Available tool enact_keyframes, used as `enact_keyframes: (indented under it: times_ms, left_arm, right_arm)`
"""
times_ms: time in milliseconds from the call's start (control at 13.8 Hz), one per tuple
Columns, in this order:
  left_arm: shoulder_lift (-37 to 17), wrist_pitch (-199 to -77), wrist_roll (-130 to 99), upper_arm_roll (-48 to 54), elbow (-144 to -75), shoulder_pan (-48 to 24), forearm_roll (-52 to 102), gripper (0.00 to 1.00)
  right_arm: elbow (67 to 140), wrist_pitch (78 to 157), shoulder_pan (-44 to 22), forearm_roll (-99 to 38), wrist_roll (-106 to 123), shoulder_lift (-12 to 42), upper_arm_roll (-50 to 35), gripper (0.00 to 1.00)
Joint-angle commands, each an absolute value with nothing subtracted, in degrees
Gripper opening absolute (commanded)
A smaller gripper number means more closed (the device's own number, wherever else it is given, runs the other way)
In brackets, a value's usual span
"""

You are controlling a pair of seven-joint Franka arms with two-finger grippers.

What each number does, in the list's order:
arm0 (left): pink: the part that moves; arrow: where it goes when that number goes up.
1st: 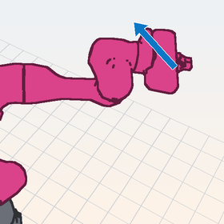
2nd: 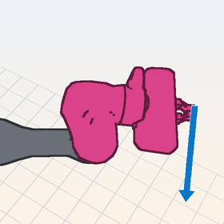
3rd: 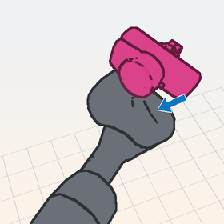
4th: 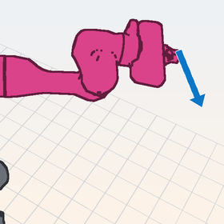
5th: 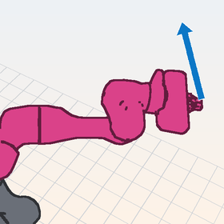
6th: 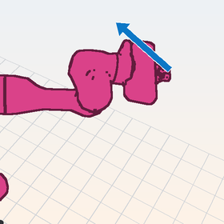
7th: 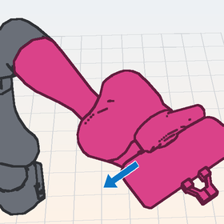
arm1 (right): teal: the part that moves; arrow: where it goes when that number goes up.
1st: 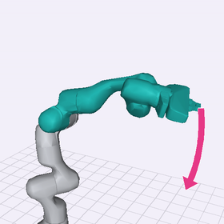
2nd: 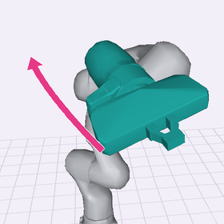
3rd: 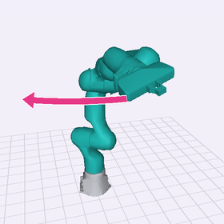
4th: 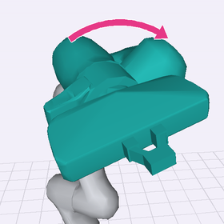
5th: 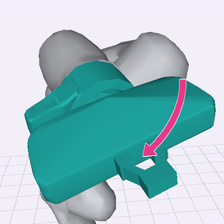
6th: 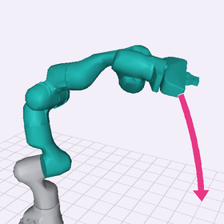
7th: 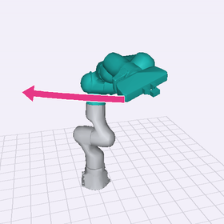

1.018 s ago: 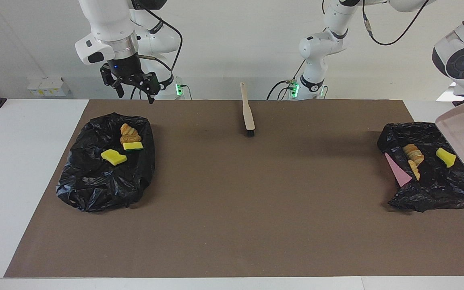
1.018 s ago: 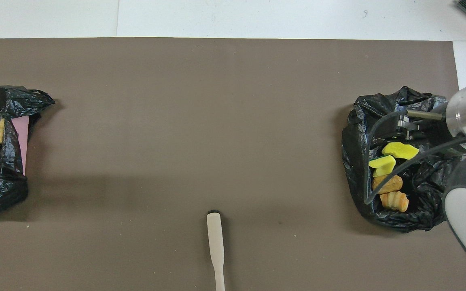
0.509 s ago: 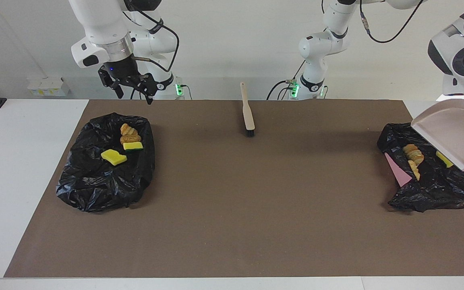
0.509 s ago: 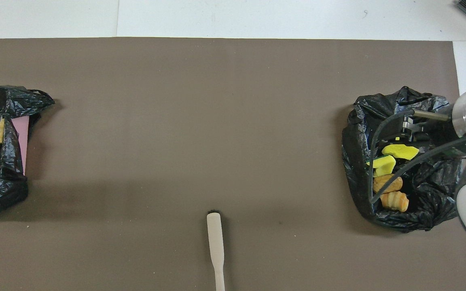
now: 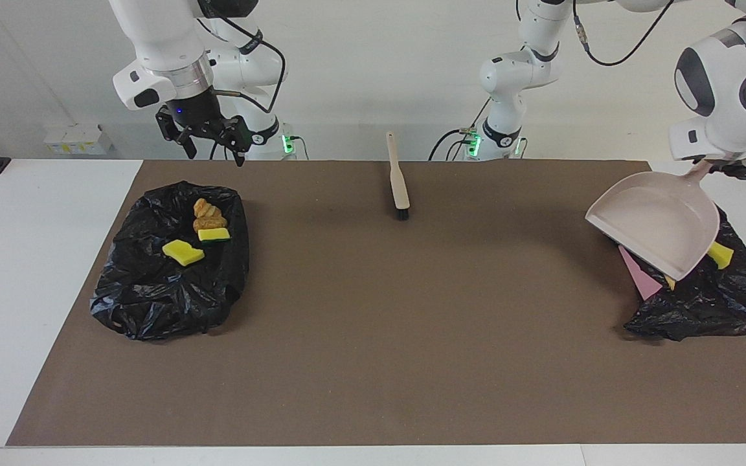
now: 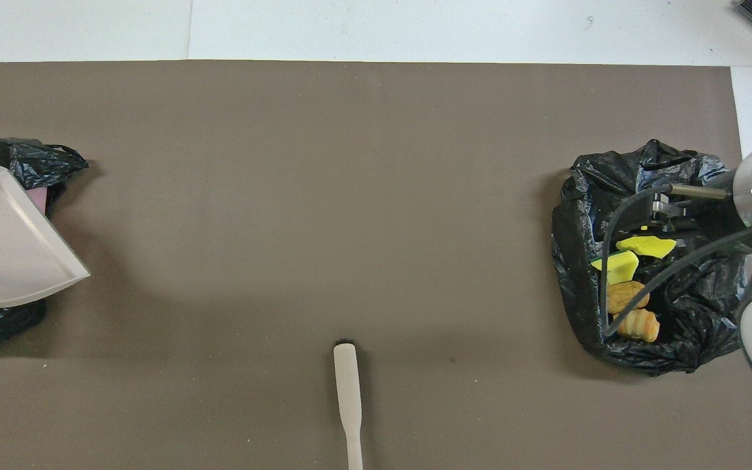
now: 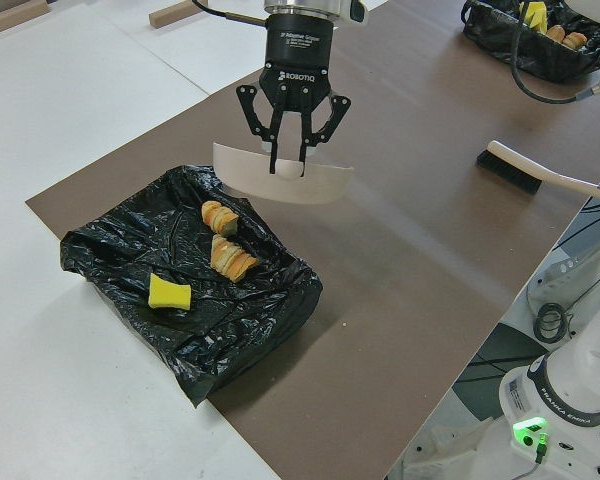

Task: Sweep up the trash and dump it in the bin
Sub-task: 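Bring the empty dustpan back and set it down with the left gripper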

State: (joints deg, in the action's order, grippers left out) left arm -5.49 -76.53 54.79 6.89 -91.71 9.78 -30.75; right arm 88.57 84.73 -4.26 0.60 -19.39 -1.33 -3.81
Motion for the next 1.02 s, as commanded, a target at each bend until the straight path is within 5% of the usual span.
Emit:
enact_keyframes:
  times_ms: [0, 945]
  left_arm:
    - [-2.81, -74.62, 43.98, 6.24, -95.35, 5.02, -24.72, 0.0]
    - [-2.81, -81.99, -1.03, 6.24, -98.7, -15.11, 2.08, 0.0]
  right_arm:
    - [90.26, 86.04, -2.99, -0.18, -15.83, -2.64, -4.39, 1.0]
    - [90.09, 85.96, -2.64, -0.09, -15.82, -2.55, -4.13, 1.0]
